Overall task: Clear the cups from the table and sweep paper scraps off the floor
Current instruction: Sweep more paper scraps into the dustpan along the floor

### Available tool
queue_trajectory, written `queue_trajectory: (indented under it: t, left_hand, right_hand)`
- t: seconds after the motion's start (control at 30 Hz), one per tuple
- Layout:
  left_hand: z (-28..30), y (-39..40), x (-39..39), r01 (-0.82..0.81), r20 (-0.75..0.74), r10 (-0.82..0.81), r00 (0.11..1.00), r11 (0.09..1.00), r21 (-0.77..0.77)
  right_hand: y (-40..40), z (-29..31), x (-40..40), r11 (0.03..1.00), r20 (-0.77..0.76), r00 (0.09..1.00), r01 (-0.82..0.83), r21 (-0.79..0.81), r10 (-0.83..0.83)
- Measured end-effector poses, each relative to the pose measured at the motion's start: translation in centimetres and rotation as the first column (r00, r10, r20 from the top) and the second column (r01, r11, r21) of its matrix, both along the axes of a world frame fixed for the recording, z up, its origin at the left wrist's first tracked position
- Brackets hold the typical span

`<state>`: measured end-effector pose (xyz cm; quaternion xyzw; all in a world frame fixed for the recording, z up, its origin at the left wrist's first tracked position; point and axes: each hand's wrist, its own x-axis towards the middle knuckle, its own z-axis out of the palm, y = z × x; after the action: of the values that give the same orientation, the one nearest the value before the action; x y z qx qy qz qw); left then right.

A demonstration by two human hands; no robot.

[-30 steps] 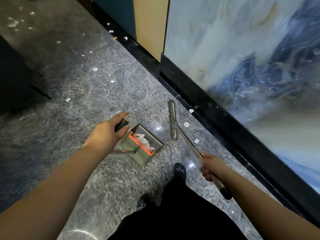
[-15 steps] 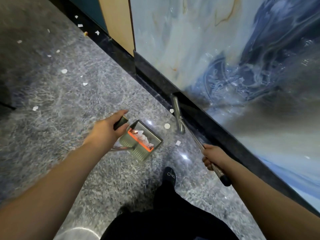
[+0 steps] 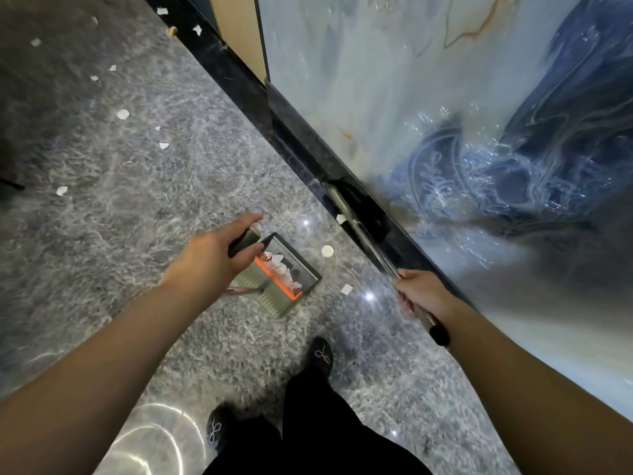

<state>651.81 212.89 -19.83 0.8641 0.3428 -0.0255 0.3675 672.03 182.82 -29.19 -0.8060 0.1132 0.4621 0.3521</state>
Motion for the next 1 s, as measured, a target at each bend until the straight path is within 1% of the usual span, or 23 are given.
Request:
queue_trajectory:
  t: [0.13, 0.23, 0.4, 0.47, 0.53, 0.63, 0.77, 0.87, 1.0]
  left_hand:
    - [0.3, -0.1, 0.8, 0.023, -0.008, -0.023, 1.000, 1.000, 0.017]
    - [0.4, -0.1, 1.1, 0.010, -0.011, -0.010, 1.000, 1.000, -0.002]
    - [0.6, -0.7, 1.1, 0.004, -0.007, -0.004, 1.000, 1.000, -0.010]
    - [0.7, -0.9, 0.9, 0.001, -0.006, -0.001, 1.000, 1.000, -0.002]
    - [0.7, -1.0, 0.6, 0.001, -0.007, -0.001, 1.000, 1.000, -0.004]
    - [0.5, -1.0, -0.2, -0.003, -0.011, 0.002, 1.000, 1.000, -0.026]
    - [0.7, -0.8, -1.7, 0.013, -0.003, -0.013, 1.000, 0.999, -0.049]
    - [1.5, -0.8, -2.8, 0.072, 0.025, -0.071, 0.997, 0.996, -0.051]
    - [2.5, -0.5, -3.0, 0.206, 0.033, -0.205, 0.978, 0.976, -0.065]
  right_hand:
    - [0.9, -1.5, 1.2, 1.000, -0.087, 0.996, 0.014, -0.015, -0.015]
    - [0.9, -1.7, 1.2, 1.000, -0.149, 0.989, 0.005, 0.003, -0.005]
    - [-0.8, -0.9, -0.6, 0.981, -0.170, 0.967, -0.193, -0.018, 0.188]
    - [-1.7, -0.1, -1.7, 0.972, -0.224, 0.947, -0.235, -0.003, 0.229]
    - [-2.6, 0.6, -2.9, 0.970, -0.272, 0.933, -0.240, 0.019, 0.236]
    - [-3.7, 1.8, -5.0, 0.982, -0.295, 0.937, -0.190, 0.016, 0.186]
    - [-4.7, 3.3, -8.2, 0.996, -0.264, 0.961, -0.079, 0.039, 0.087]
    - [-5.4, 4.1, -10.7, 0.996, -0.227, 0.973, 0.055, 0.064, -0.039]
    - [-5.4, 4.0, -12.3, 0.982, -0.161, 0.973, 0.179, 0.066, -0.166]
